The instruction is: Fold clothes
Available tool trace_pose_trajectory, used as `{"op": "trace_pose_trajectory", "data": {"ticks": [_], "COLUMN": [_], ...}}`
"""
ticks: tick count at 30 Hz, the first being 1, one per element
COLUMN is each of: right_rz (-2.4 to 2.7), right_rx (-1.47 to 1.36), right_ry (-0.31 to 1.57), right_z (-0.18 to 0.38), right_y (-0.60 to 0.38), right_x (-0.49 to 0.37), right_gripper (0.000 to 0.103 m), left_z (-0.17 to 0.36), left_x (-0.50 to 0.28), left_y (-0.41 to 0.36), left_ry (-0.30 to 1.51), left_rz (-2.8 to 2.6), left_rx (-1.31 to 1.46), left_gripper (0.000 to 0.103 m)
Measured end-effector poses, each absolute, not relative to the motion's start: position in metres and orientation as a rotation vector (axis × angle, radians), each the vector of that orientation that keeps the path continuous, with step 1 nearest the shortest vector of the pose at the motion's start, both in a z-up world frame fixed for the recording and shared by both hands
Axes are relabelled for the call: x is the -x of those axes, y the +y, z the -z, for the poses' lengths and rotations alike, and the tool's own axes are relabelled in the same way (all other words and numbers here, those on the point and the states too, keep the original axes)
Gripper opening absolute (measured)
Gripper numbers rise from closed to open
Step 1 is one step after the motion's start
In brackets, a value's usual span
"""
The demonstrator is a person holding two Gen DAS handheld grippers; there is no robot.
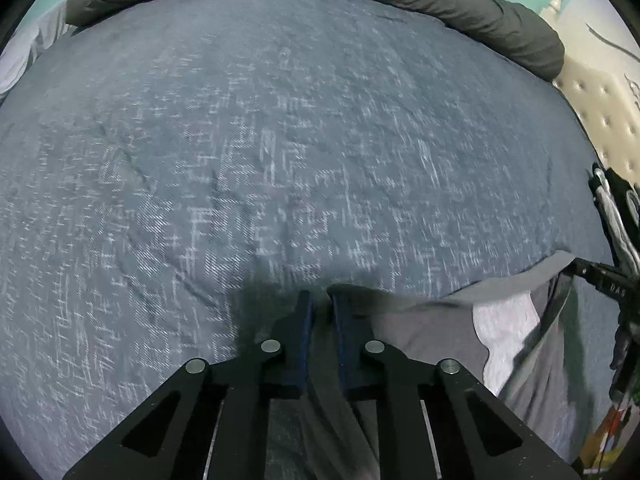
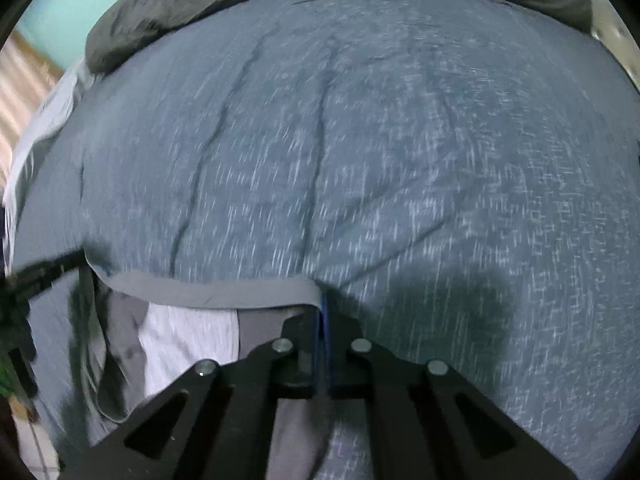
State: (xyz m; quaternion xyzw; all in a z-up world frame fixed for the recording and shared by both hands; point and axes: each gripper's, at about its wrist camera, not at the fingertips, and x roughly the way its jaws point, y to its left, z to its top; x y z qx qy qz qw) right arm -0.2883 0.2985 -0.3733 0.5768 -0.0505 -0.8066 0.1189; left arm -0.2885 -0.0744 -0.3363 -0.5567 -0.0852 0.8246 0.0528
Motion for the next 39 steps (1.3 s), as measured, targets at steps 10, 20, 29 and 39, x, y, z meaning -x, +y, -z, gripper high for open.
{"op": "trace_pose_trajectory", "data": {"ticks": [10, 20, 29, 39], "right_rz": [2.361, 2.407, 2.340, 2.334], "right_rx": [-1.589, -1.589, -1.601, -1.499], "right_ry": [-0.409, -0.361, -0.390, -0.105], "right_z": [0.355, 0.345, 0.345, 0.360], "right_y": [0.310, 0.320, 0.308, 0.285], "right_x": [0.293, 0.280, 0.286, 0.247], "right_gripper": [0.017, 0.055, 0.063, 0.051], "left_z": [0.318, 0.311, 0.320, 0.321], "left_x": [0.288, 0.234, 0.215, 0.203], "left_y": [-0.114, -0.109, -0.091, -0.092], "left_ry": [-0.517, -0.387, -0.419, -0.435], "left_rz": [-2.483, -2.483, -2.480, -2.470], "left_rx": [1.630, 1.594, 1.566, 1.554], "left_gripper": [0.024, 0.024, 0.024, 0.024]}}
